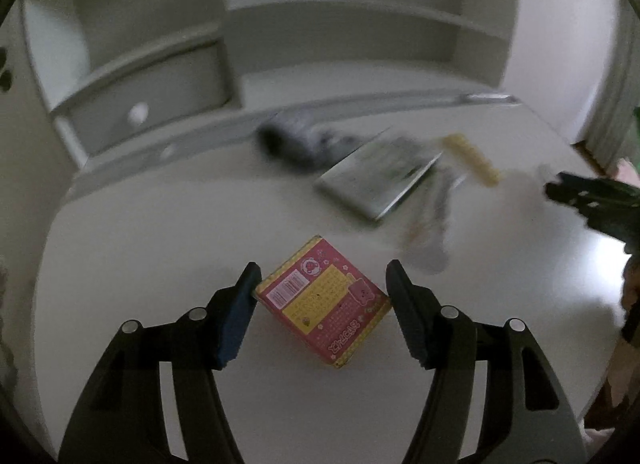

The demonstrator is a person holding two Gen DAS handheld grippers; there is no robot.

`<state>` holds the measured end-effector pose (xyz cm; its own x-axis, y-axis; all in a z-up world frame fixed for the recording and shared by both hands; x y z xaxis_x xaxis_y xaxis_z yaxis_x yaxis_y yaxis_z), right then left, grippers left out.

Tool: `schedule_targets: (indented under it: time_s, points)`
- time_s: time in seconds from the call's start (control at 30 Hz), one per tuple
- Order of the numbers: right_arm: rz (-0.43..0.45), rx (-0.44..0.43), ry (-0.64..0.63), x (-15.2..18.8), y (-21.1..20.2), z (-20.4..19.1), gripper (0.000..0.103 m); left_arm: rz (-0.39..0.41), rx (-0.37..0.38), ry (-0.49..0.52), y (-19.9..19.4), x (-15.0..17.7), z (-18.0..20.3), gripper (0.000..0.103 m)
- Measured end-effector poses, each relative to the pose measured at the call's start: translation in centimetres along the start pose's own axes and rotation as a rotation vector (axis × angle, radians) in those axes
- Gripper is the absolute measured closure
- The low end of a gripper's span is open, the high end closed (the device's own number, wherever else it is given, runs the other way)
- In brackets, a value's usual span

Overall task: Collect trash
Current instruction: 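Grasp the red snack box with the left tool while the right tool grasps the white tape roll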

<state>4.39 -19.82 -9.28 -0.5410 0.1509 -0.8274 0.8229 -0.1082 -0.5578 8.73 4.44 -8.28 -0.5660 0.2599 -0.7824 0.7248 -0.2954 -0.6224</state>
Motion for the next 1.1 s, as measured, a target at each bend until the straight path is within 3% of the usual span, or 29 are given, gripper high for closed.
schedule_targets:
  time_s: [0.03, 0.13, 0.17, 0.3, 0.6, 0.73, 0.77, 0.8, 0.87, 1.1]
  points:
    - [-0.001, 0.003, -0.008, 0.0, 0.0, -0.1, 0.060, -0.013, -0.012, -0.005, 0.1, 0.3, -0.3, 0.038]
    - [-0.002, 0.013, -0.019, 0.0, -0.2, -0.1, 0.060, -0.035, -0.064, 0.004, 0.2, 0.7, -0.9, 0.016]
    - [-0.001, 0.014, -0.019, 0.0, -0.3, -0.1, 0.060, -0.037, -0.077, 0.014, 0.2, 0.8, -0.9, 0.014]
    - [-0.011, 0.014, -0.007, 0.1, -0.4, 0.3, 0.052, -0.055, -0.113, 0.030, -0.2, 1.3, -1.6, 0.010]
    - [-0.022, 0.014, -0.004, 0.1, -0.3, 0.4, 0.052, -0.074, -0.135, -0.025, -0.5, 1.8, -3.8, 0.010]
    - [-0.034, 0.023, -0.002, 0.2, -0.1, 0.3, 0.052, -0.069, -0.110, -0.010, 0.4, 1.2, -2.7, 0.010]
    - [-0.042, 0.021, -0.003, 0.3, 0.0, 0.3, 0.052, -0.067, -0.099, -0.011, 0.6, 1.1, -2.5, 0.013]
    - [-0.054, 0.017, -0.005, 0.4, 0.2, 0.3, 0.059, -0.065, -0.078, -0.017, 0.7, 1.0, -2.2, 0.019]
    - [-0.059, 0.000, -0.001, 0.6, 0.1, 0.4, 0.065, -0.043, -0.058, -0.009, 0.5, 0.6, -2.0, 0.062]
    - [-0.015, 0.006, 0.010, 1.3, -1.0, 1.4, 0.066, -0.026, -0.064, -0.010, 0.1, 0.8, -1.7, 0.061]
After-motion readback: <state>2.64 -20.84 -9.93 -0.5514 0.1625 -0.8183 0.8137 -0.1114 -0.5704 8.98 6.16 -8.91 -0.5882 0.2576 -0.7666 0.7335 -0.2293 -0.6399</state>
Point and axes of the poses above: each gripper's, at about its wrist camera, not at the fingertips, and y roughly the way its jaws point, z to its right, x to its underside, the point moved 3 cm from there along y, roughly the way its jaws point, and after that the axes turned 13 degrees about z, right-handed, at the moved point
